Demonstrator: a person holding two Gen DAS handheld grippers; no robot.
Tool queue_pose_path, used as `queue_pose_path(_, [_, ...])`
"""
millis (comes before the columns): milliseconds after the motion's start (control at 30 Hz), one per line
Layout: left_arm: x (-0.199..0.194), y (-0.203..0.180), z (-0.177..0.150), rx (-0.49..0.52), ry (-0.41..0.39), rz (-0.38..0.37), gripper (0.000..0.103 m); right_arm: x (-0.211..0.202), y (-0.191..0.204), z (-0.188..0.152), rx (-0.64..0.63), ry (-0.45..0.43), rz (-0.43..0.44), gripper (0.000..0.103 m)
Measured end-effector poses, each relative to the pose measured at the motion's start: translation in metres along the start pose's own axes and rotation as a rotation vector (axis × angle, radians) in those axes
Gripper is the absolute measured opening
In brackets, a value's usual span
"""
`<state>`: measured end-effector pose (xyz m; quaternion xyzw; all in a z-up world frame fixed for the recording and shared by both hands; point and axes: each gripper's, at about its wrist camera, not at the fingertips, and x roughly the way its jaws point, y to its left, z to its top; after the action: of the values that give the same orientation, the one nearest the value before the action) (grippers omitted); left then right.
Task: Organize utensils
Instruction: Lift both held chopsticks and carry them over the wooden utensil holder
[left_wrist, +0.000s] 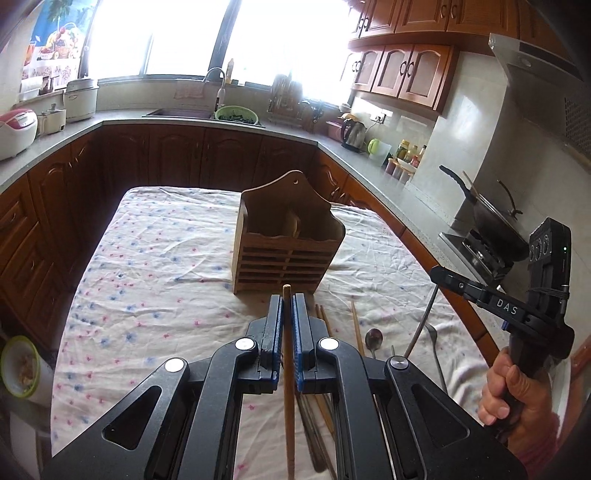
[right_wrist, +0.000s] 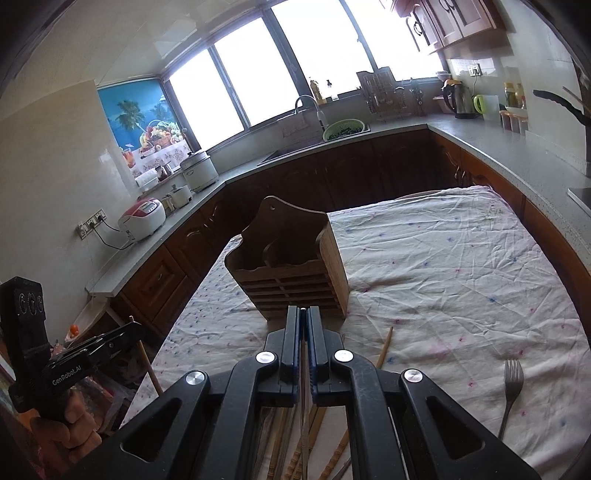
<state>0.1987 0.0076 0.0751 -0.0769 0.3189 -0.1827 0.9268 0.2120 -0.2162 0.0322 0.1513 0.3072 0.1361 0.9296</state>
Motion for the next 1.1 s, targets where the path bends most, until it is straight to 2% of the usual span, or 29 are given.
queue_pose_path(233, [-0.017, 0.002, 0.002, -0.008, -0.037, 0.005, 0.004, -0.017, 0.007, 0.005, -0.007, -0.045, 0.016, 0.004])
queue_pose_path(500, [-0.035, 0.006, 0.017, -0.023, -0.116, 0.008, 0.004, -0.024, 0.01, 0.019, -0.002, -0.095, 0.028, 0.004])
queue_pose_path(833, [-0.041, 0.009, 0.058, -0.045, -0.213, -0.006, 0.004, -0.019, 0.012, 0.052, 0.001, -0.171, 0.031, 0.004])
queue_pose_path(1100, [-0.034, 0.008, 0.096, -0.041, -0.292, 0.023, 0.004, -0.006, 0.016, 0.086, 0.003, -0.234, 0.035, 0.004])
